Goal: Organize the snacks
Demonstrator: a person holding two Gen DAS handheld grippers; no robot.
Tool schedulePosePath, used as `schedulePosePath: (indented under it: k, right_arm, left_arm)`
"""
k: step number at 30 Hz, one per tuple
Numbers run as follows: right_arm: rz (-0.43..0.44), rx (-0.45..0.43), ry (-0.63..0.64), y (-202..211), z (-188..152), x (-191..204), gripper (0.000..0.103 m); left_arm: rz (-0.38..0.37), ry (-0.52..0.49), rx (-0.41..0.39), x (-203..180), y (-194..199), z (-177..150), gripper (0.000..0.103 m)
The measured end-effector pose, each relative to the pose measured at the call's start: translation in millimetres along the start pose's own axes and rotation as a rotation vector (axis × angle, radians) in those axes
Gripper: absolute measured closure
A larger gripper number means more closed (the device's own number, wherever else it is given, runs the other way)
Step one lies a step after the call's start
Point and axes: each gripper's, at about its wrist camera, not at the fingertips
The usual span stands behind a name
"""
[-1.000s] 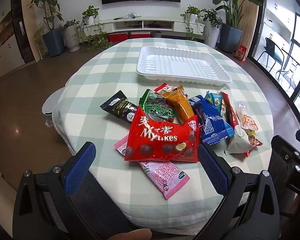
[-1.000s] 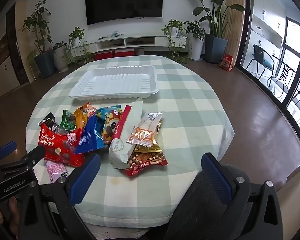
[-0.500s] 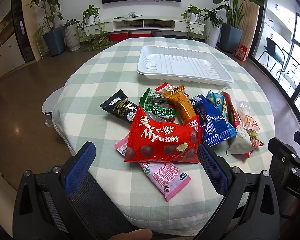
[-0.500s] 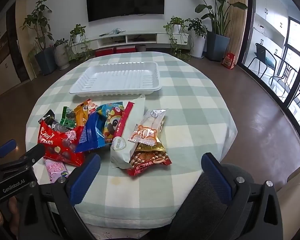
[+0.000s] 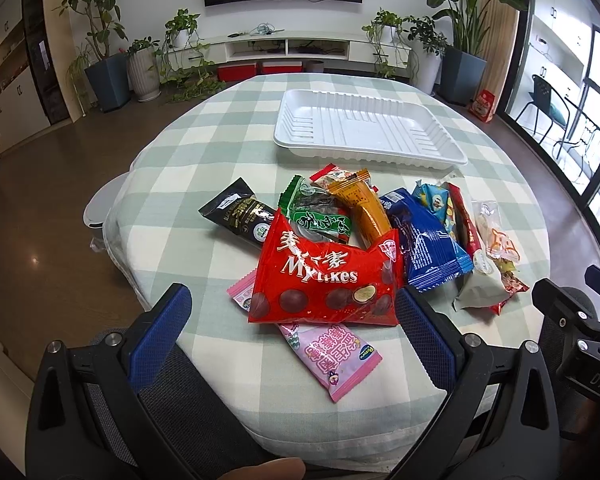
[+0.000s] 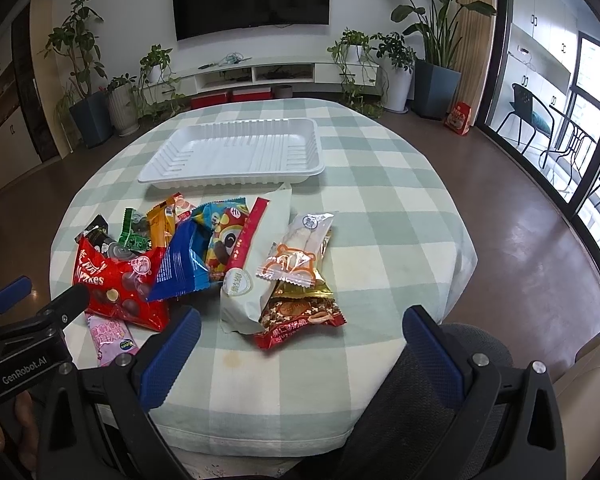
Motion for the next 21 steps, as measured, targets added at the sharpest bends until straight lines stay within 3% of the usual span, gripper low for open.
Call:
schedulePosePath:
  k: [21]
  right_arm:
    - [0.0, 0.006, 0.0, -1.5, -0.4, 0.6, 0.0]
  left_arm:
    - [0.0, -0.001, 0.001, -0.2, 0.0, 0.0, 0.0]
Point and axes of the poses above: each gripper's, at about its wrist camera, not at the fingertips, and y roughly against the way its jaws point, x to its left, z to its top, and after that the axes turned 2 degrees about -z, right-handed
